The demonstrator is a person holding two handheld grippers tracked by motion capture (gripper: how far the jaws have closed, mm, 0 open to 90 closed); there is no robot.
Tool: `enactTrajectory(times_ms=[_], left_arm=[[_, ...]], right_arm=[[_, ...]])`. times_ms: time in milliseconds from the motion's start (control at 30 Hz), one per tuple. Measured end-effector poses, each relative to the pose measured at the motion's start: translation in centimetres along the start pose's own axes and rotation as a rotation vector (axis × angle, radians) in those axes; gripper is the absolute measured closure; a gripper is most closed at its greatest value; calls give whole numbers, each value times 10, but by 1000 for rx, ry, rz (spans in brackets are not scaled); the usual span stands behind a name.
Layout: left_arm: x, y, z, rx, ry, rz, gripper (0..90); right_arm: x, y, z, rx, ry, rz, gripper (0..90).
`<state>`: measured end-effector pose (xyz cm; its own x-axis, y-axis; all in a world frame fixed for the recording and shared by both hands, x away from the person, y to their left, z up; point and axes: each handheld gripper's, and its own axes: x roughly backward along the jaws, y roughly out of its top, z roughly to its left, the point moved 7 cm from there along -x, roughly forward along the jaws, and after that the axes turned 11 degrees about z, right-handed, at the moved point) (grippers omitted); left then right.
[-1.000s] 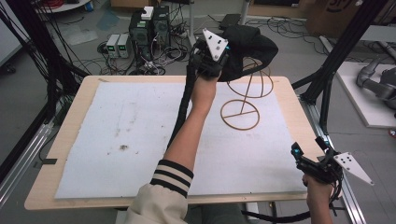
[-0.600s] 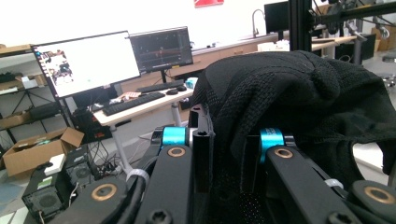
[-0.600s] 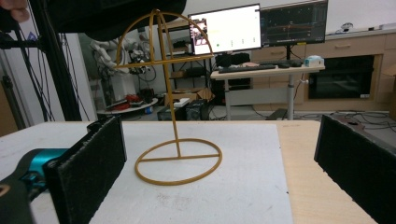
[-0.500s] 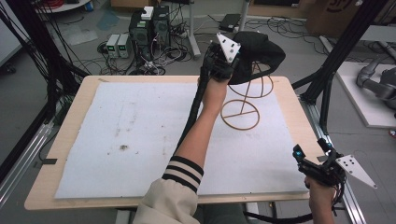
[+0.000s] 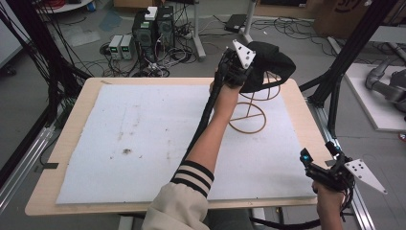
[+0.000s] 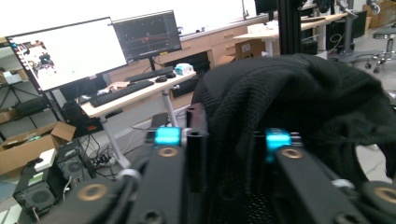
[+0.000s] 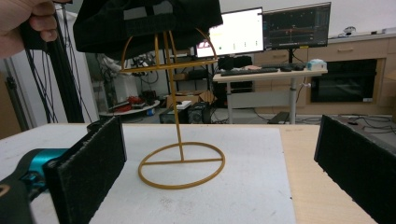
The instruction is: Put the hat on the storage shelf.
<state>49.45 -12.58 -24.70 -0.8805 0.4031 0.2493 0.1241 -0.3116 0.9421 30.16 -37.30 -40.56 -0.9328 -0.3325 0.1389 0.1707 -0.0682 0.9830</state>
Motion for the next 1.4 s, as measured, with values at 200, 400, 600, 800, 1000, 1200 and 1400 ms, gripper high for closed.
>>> enactTrajectory(times_ms=[200,400,600,800,1000,1200,1400], left_arm=[[-2,-3,2,34,-3,4,580],[-1,-3,3,30,-7,2,531],[1,-3,6,42,-7,-2,493],[3,-1,10,72,-8,-18,359],[6,-3,16,83,3,-12,188],[22,-5,27,95,-7,-41,177],[41,-15,46,116,9,-55,176]], right_arm=[[0,0,0,-3,0,2,17],[0,0,0,-5,0,3,17],[0,0,1,-4,1,4,17],[-1,0,2,3,2,6,17],[-2,0,4,5,4,8,17],[-3,1,8,11,11,4,17],[-4,5,17,30,22,1,17]])
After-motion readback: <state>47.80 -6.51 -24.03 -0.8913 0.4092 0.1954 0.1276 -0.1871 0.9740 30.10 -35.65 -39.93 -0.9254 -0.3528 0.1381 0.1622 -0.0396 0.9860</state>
